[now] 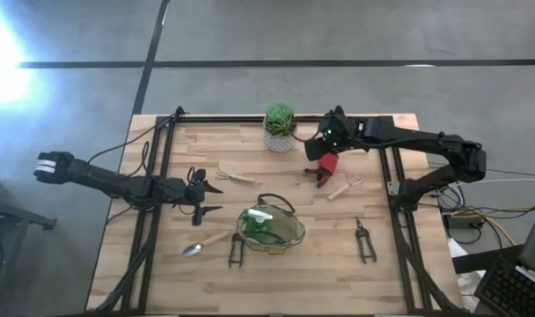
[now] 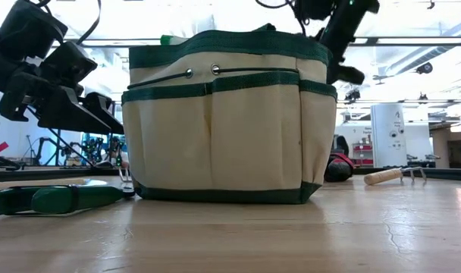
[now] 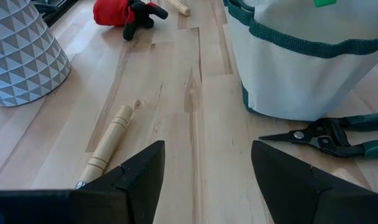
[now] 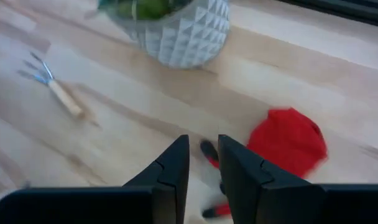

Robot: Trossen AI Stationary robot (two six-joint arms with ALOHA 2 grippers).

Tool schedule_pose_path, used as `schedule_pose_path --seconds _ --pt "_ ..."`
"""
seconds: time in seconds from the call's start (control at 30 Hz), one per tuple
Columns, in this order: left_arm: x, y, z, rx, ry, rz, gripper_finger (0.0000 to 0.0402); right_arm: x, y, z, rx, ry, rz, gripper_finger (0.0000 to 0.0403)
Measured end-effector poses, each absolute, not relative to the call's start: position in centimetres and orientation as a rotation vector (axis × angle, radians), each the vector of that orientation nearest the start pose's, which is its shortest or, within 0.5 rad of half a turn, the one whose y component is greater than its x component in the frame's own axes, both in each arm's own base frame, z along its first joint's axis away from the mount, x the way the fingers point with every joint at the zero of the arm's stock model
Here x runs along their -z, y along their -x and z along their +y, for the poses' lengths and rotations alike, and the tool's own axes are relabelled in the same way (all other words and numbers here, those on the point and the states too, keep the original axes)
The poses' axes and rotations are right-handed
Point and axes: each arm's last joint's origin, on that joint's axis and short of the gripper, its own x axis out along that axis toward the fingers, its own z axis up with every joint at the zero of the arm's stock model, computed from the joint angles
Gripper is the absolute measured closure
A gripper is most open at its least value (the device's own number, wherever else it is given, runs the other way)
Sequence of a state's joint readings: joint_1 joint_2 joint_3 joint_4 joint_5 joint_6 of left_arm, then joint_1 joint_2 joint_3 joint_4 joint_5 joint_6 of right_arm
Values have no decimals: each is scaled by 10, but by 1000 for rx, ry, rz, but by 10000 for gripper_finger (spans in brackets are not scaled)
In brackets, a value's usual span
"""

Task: Pick & Place Garden tools in Gardening bag
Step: Put the red gloves into the white gardening bag

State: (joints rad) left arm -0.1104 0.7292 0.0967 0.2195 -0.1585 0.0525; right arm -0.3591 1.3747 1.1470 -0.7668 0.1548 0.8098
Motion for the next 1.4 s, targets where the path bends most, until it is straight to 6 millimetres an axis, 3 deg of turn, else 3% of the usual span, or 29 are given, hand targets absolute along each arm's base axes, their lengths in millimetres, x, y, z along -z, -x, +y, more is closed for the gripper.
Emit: schedule_pose_path --seconds 0.23,0.63,0.83,1.07,1.4 --pt "-144 -144 -11 -37 -107 411 161 -264 -246 -111 950 -922 748 281" --pt "-144 -144 -11 -36 -107 411 161 -232 -230 -118 1162 -1183 692 148" --pt "-144 -144 -11 -37 -107 411 161 -221 -222 -124 1186 -1294 700 102" --pt "-144 -144 -10 -82 -116 410 161 -213 -226 -137 1197 -1339 659 85" --pt "-144 -144 -10 -94 -119 412 161 -163 -243 -160 1216 -1341 852 96"
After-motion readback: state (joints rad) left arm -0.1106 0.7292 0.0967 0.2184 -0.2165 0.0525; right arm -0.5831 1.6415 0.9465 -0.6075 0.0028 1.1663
